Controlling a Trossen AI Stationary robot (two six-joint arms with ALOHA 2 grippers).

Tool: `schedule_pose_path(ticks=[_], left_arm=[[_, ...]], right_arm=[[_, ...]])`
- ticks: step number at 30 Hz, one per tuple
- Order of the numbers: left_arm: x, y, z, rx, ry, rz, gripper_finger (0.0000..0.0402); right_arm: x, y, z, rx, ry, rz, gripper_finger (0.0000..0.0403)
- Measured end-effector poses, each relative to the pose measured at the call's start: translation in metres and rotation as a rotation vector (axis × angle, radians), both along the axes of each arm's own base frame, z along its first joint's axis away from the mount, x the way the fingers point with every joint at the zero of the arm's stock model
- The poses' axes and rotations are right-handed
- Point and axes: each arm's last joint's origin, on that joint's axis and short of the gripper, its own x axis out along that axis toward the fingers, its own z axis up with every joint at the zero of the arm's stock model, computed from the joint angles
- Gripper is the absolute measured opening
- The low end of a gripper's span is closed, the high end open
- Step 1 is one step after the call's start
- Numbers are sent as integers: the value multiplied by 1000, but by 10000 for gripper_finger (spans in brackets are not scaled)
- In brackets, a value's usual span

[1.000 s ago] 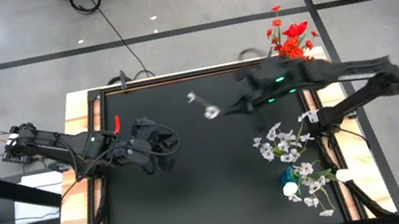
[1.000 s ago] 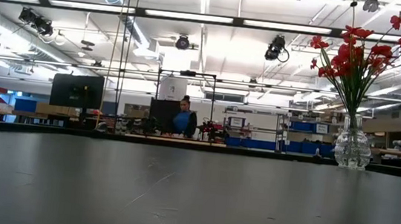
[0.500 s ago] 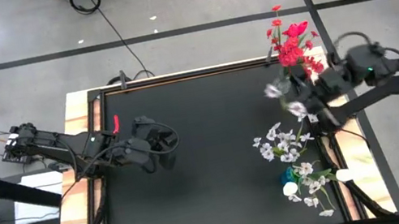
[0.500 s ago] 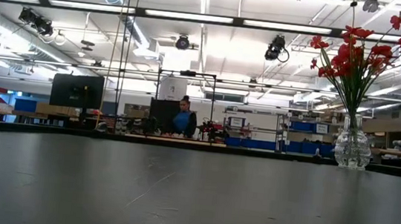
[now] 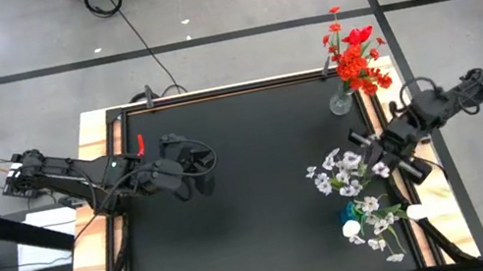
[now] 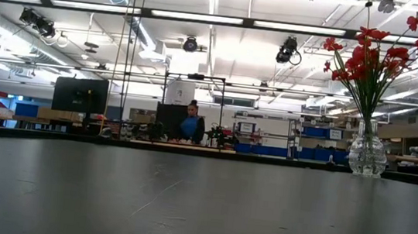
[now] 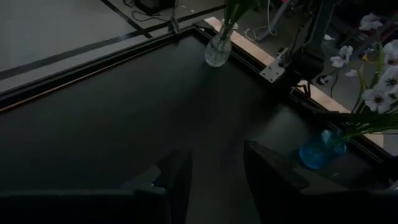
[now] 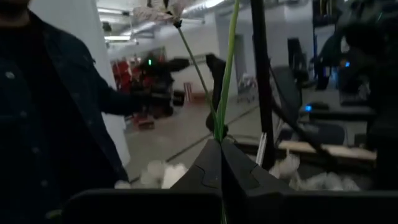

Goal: Sort flowers into vase by color
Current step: Put the white flowers into the blue vase

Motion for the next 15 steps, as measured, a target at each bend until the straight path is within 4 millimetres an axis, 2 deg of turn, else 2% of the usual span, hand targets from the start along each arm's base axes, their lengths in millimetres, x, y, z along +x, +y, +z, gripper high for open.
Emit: schedule_pose_path(ticks=[8, 15], left_arm=[[2, 7, 1, -11, -13, 34, 150], [2, 7, 1, -13, -21, 34, 150]], right_arm=[[2, 3, -23, -65, 130, 14, 0], [-3, 1, -23, -46, 150, -6, 16]])
